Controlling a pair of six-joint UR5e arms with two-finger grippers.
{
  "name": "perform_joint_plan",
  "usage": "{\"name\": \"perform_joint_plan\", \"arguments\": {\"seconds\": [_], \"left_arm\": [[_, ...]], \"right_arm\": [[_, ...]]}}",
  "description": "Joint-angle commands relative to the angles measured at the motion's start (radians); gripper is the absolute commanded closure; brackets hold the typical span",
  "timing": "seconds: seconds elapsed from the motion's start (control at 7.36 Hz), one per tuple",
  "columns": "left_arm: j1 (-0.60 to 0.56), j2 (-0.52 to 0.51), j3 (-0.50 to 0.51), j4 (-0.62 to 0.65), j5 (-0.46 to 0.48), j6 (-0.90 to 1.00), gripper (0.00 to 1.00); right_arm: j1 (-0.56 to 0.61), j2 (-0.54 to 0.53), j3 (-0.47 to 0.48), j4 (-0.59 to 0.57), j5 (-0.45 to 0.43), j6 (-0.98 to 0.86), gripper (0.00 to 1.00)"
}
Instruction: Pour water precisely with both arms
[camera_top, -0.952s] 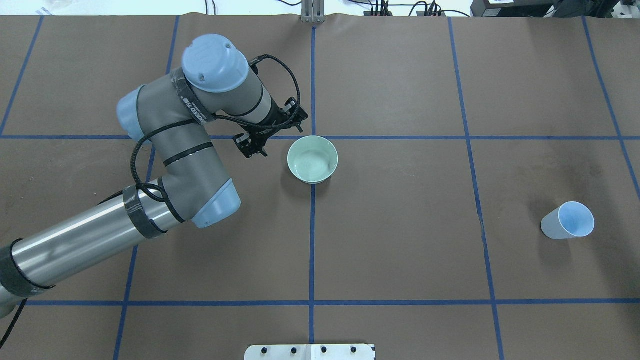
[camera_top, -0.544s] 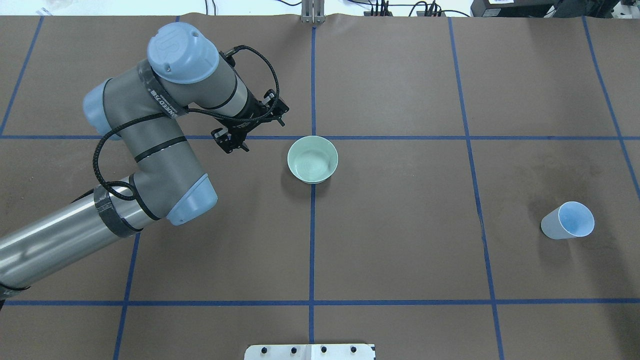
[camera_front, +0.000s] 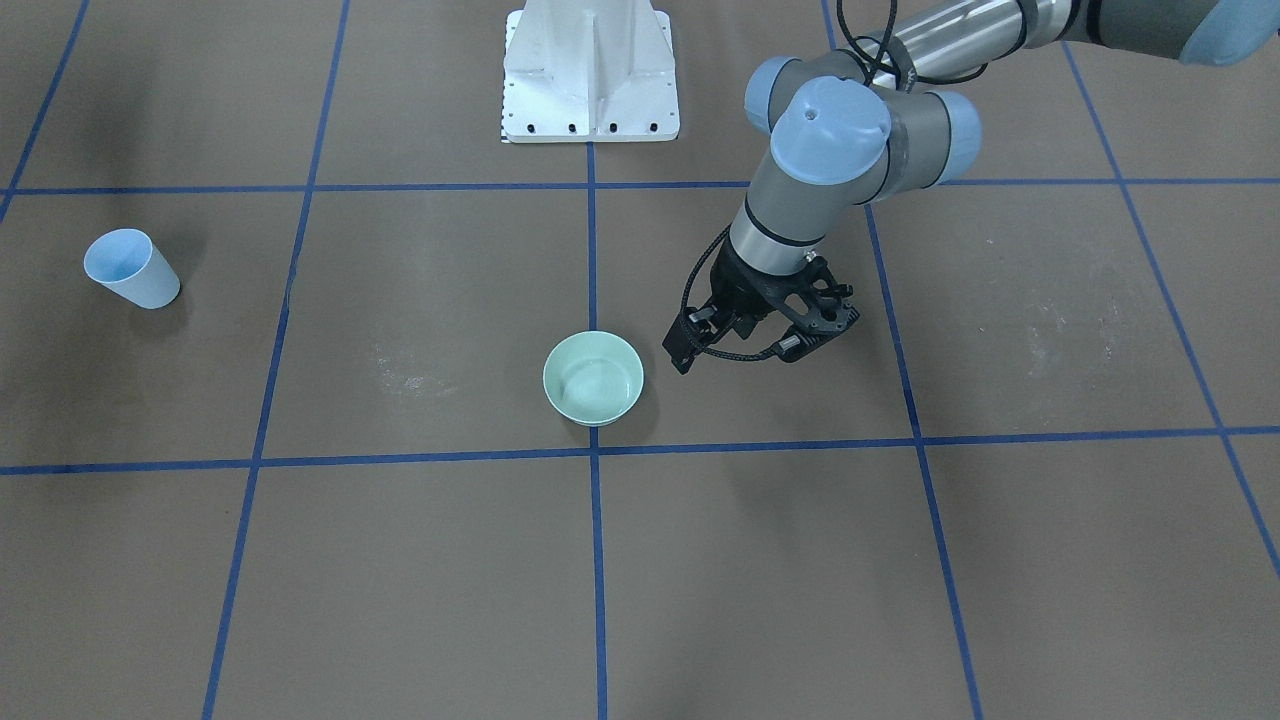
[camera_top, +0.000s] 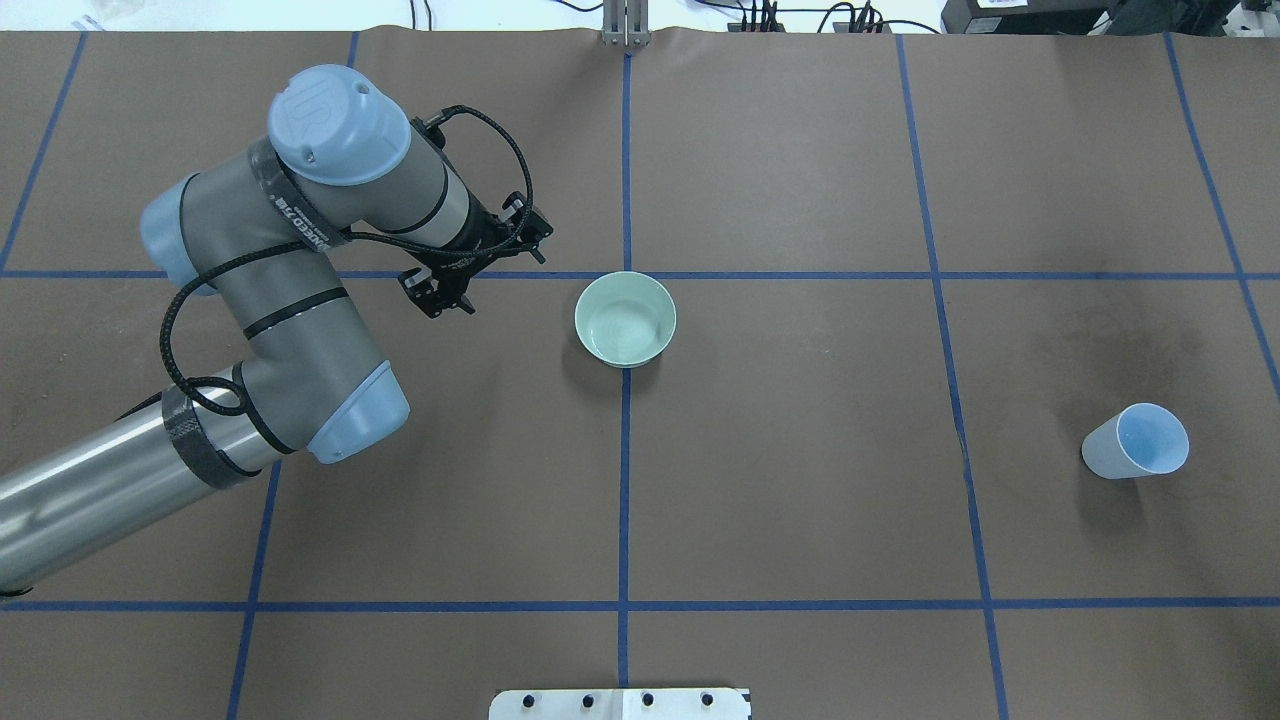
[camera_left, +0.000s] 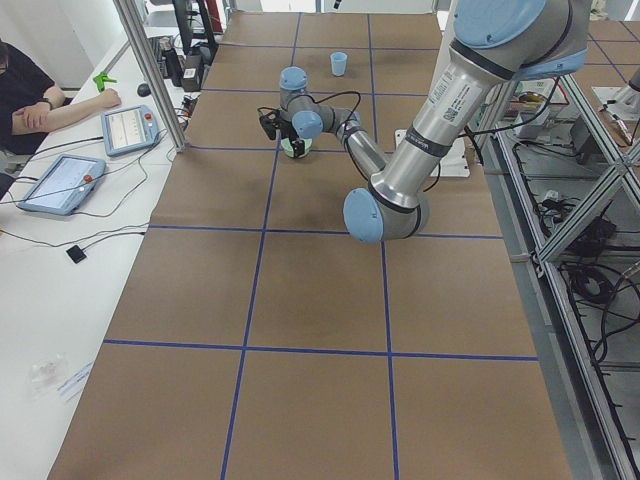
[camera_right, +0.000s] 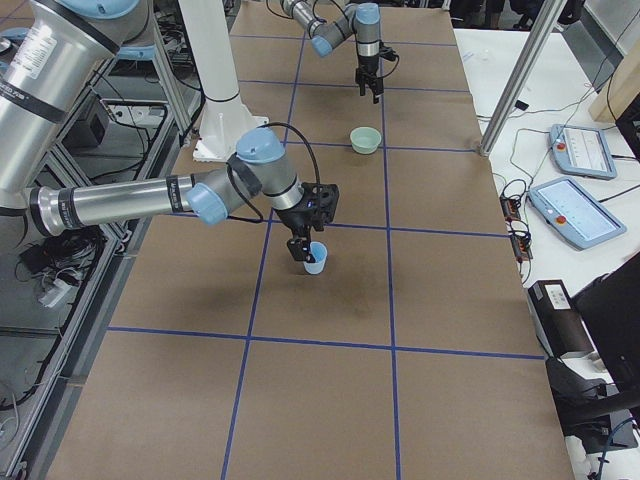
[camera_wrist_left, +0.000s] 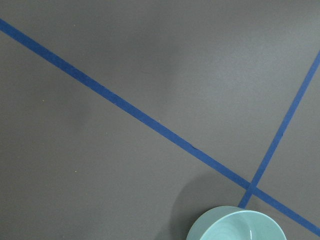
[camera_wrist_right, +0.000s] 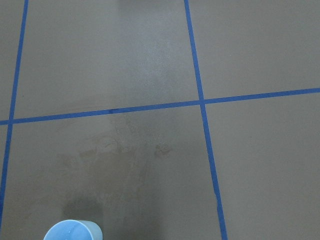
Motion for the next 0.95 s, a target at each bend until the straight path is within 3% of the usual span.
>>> {"name": "perform_joint_plan", "arguments": {"seconds": [0.0,0.14,0.27,0.41,0.54,0.82], "left_arm": [[0.002,0.004,0.001,0.0,0.003,0.0,0.0],[0.003,0.003,-0.001,0.0,0.003,0.0,0.0],[0.005,0.003,-0.001,0.0,0.003,0.0,0.0],[0.003,0.003,0.001,0.0,0.001,0.0,0.0],[0.003,0.003,0.001,0.0,0.001,0.0,0.0],[0.005,0.013,0.001,-0.003,0.001,0.0,0.0]], "right_arm": [[-0.322,-0.007,0.061,0.006,-0.314,0.322,0.0],[-0.492,-0.039,0.061,0.006,-0.523,0.422,0.0],[-0.564,-0.054,0.07,0.026,-0.572,0.498,0.0],[-0.668,-0.077,0.074,0.073,-0.677,0.59,0.0],[-0.824,-0.105,0.072,0.07,-0.853,0.677,0.0],[-0.998,-0.142,0.067,-0.009,-1.007,0.817,0.0]]}}
